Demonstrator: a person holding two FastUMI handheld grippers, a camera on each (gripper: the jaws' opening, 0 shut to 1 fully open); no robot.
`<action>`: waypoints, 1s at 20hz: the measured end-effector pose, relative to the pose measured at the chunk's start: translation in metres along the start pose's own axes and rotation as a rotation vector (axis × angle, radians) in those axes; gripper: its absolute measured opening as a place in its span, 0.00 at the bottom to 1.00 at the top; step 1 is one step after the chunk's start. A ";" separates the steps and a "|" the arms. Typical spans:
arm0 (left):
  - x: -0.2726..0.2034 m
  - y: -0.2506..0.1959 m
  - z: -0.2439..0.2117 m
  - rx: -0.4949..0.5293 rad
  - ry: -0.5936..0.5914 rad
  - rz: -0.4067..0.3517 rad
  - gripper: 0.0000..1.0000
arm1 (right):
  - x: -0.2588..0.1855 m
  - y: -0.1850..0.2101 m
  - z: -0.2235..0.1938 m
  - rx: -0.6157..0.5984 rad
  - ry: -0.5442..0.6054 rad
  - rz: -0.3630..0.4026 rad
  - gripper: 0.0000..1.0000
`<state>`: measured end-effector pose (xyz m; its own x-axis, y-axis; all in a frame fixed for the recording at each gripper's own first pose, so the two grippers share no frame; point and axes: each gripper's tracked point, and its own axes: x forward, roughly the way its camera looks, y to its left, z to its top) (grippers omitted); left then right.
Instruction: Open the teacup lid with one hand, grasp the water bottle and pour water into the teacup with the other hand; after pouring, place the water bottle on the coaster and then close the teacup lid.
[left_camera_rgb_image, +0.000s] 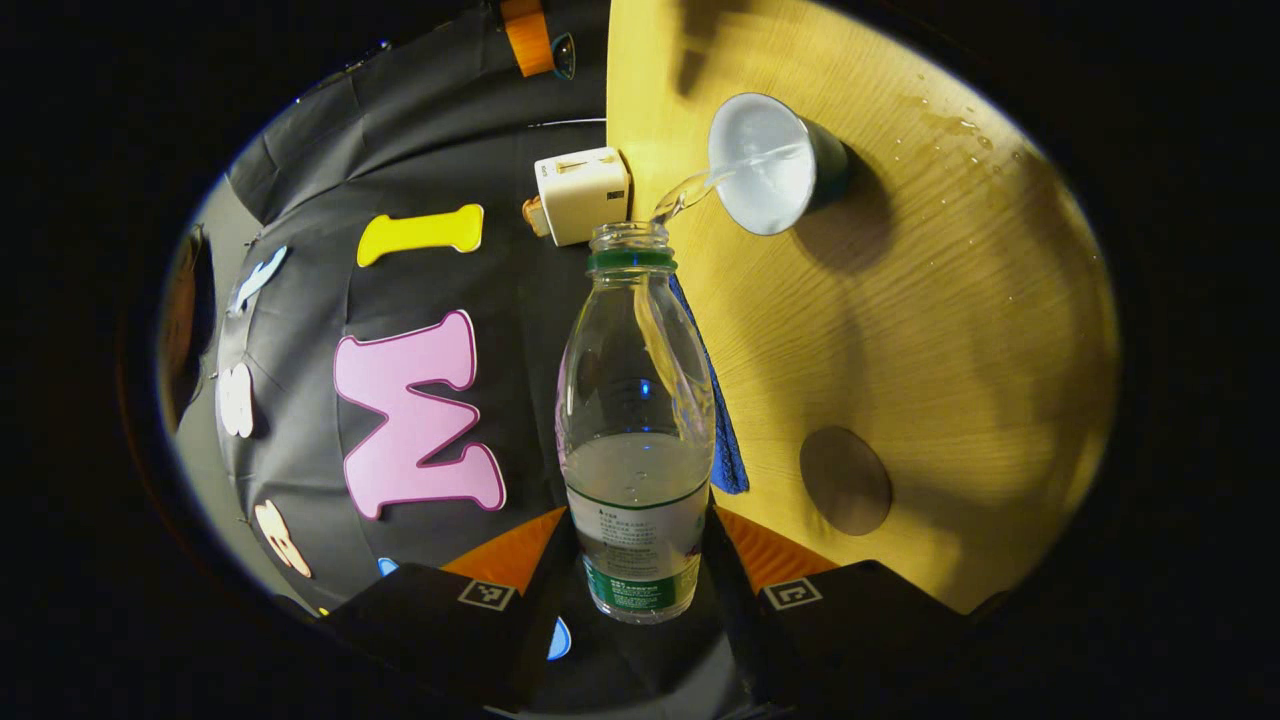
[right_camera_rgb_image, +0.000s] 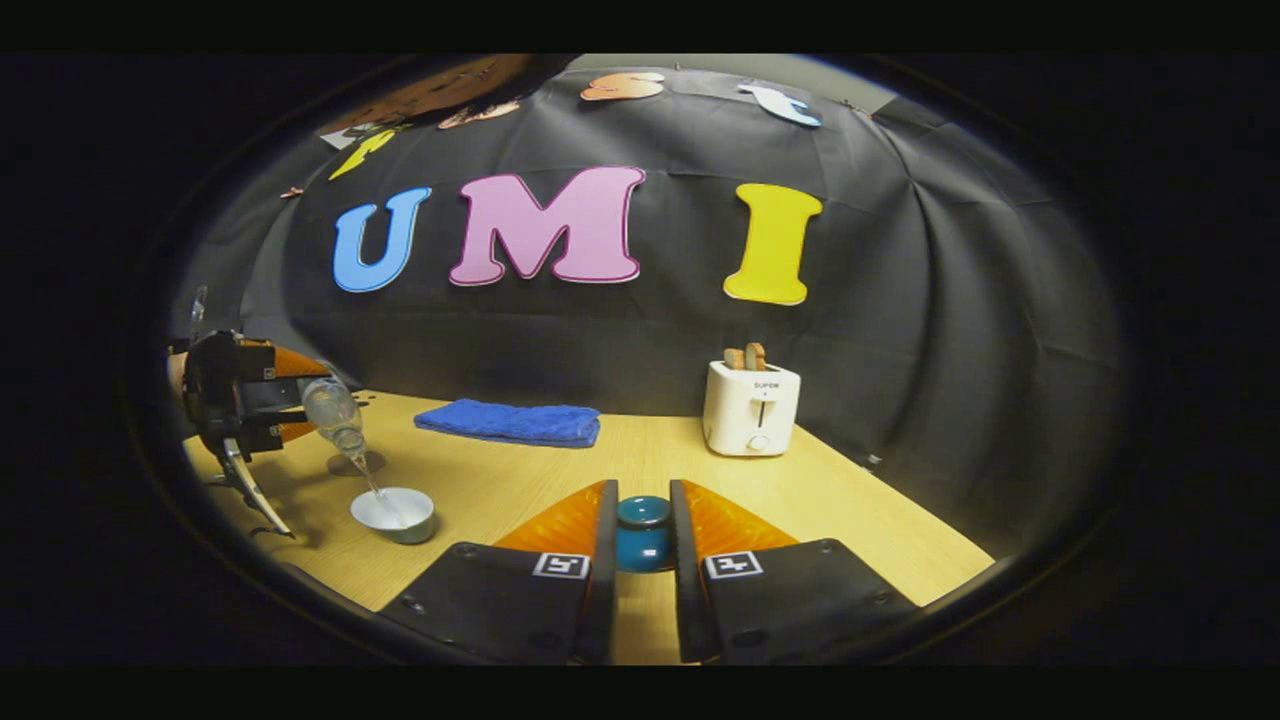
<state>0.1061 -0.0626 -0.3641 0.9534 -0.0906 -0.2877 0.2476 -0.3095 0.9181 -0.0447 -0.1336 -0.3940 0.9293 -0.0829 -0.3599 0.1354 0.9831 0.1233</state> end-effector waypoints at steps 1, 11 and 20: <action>0.000 0.000 -0.001 0.004 0.001 0.001 0.75 | 0.000 -0.001 0.000 -0.002 0.000 0.000 0.27; 0.004 0.010 0.001 0.072 -0.030 0.041 0.75 | -0.002 -0.002 0.000 -0.007 0.000 -0.002 0.27; 0.010 0.017 0.004 0.168 -0.048 0.075 0.75 | -0.004 -0.001 -0.002 -0.014 -0.008 0.004 0.28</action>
<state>0.1193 -0.0725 -0.3524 0.9577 -0.1634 -0.2370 0.1405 -0.4534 0.8802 -0.0494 -0.1344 -0.3941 0.9326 -0.0806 -0.3517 0.1271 0.9856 0.1112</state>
